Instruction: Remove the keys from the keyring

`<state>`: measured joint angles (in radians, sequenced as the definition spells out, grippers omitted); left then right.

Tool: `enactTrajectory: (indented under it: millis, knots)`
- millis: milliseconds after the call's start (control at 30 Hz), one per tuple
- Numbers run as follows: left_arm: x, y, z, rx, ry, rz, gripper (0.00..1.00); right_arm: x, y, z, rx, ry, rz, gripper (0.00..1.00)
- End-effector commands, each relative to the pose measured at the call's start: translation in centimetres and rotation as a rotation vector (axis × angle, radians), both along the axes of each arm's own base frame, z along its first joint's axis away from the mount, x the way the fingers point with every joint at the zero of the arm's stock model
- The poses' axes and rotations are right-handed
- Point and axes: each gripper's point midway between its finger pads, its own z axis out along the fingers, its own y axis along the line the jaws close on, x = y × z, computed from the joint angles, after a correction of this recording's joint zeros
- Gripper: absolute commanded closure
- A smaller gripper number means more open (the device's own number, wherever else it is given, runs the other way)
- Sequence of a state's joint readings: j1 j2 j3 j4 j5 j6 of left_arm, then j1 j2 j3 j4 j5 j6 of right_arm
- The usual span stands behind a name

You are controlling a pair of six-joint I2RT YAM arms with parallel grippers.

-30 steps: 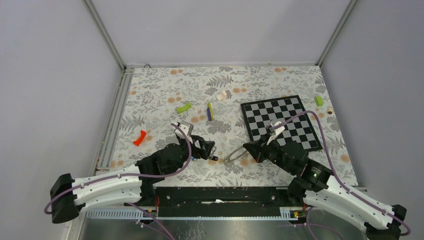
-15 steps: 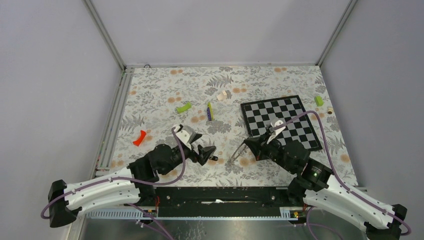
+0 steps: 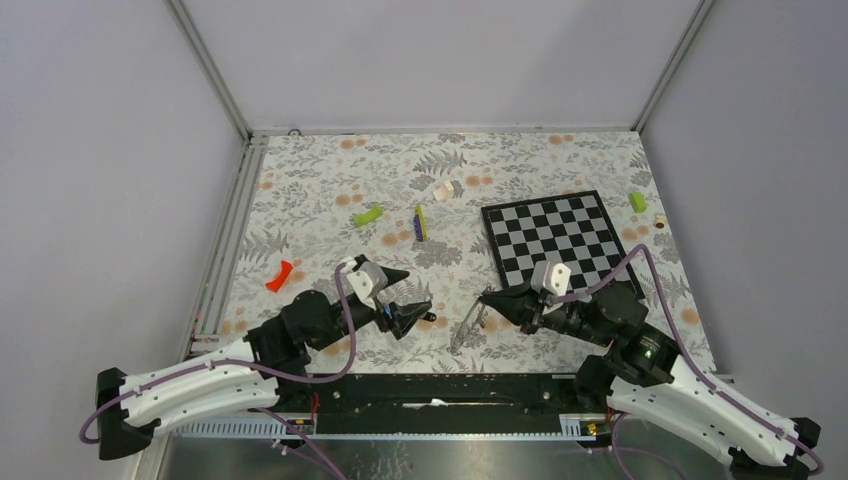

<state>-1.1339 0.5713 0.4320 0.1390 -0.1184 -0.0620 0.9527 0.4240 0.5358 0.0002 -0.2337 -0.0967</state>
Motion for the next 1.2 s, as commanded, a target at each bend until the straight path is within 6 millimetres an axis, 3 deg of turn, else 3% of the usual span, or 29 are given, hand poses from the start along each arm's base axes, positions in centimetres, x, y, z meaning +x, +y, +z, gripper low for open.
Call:
enactTrajectory:
  millis: [0,433,867,1167]
  knots:
    - [-0.8,-0.9,3.1,-0.116,0.024,-0.049,0.23,-2.7,0.4,3.7,0.026,-0.162,0.17,1.0]
    - [-2.8,-2.8,0.5,-0.215,0.101,-0.179,0.28,-7.6,0.4,5.2,0.061,-0.239,0.426,1.0]
    - [-3.8,-4.3,-2.0,-0.218,0.2,-0.249,0.3,-8.3,0.5,5.0,0.071,-0.216,0.466,1.0]
    - [-5.8,-5.2,-3.1,-0.185,0.121,-0.371,0.37,-9.6,0.4,5.7,0.094,-0.211,0.532,1.0]
